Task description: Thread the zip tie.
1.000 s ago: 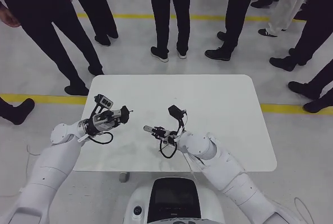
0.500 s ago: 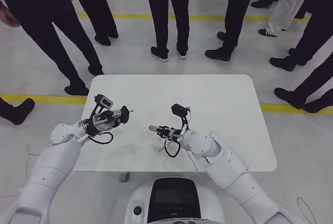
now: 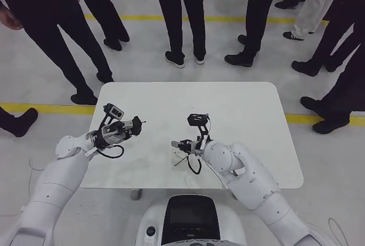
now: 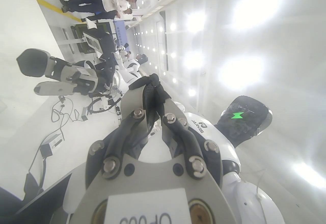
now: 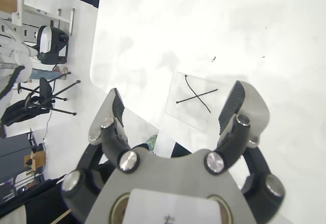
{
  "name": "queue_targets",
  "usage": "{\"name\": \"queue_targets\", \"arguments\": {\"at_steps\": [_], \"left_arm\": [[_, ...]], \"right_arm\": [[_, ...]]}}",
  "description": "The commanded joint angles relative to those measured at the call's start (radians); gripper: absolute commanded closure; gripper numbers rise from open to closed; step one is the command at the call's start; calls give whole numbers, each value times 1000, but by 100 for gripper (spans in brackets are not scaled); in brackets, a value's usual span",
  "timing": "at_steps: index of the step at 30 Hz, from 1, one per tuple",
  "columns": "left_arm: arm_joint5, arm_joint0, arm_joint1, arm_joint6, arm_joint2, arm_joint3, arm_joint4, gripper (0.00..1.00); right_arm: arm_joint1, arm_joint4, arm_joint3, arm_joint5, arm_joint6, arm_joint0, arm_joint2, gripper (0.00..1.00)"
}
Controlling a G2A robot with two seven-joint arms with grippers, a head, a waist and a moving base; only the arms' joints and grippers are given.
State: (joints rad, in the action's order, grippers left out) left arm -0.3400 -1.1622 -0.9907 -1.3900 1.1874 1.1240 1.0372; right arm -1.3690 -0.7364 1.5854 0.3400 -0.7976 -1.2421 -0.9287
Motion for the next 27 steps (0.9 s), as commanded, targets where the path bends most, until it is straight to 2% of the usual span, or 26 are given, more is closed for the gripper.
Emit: {"name": "queue_targets", "arguments": {"at_steps": [1,3,5,11,16,24,26,27], "left_arm": [[0,0,0,0,0,0,0,100],[0,0,0,0,0,0,0,100],[0,0,0,0,0,0,0,100],[0,0,0,0,0,0,0,100],[0,0,0,0,0,0,0,100],[0,0,0,0,0,0,0,100],[0,0,0,0,0,0,0,100],[0,0,0,0,0,0,0,100]], "right_arm": [[0,1,0,0,-1,0,0,0],[1,-19,-3,-3,7,-1,5,0],[2,-98,-3,0,-12,13,37,0],[-17,-269,-32,0,-172,105,115,0],[-53,-344,-89,-2,-341,188,210,0],[-55,-348,-95,-3,-354,195,217,0],[-55,-434,-111,-10,-331,193,248,0],[-60,-463,-114,-24,-357,199,277,0]]}}
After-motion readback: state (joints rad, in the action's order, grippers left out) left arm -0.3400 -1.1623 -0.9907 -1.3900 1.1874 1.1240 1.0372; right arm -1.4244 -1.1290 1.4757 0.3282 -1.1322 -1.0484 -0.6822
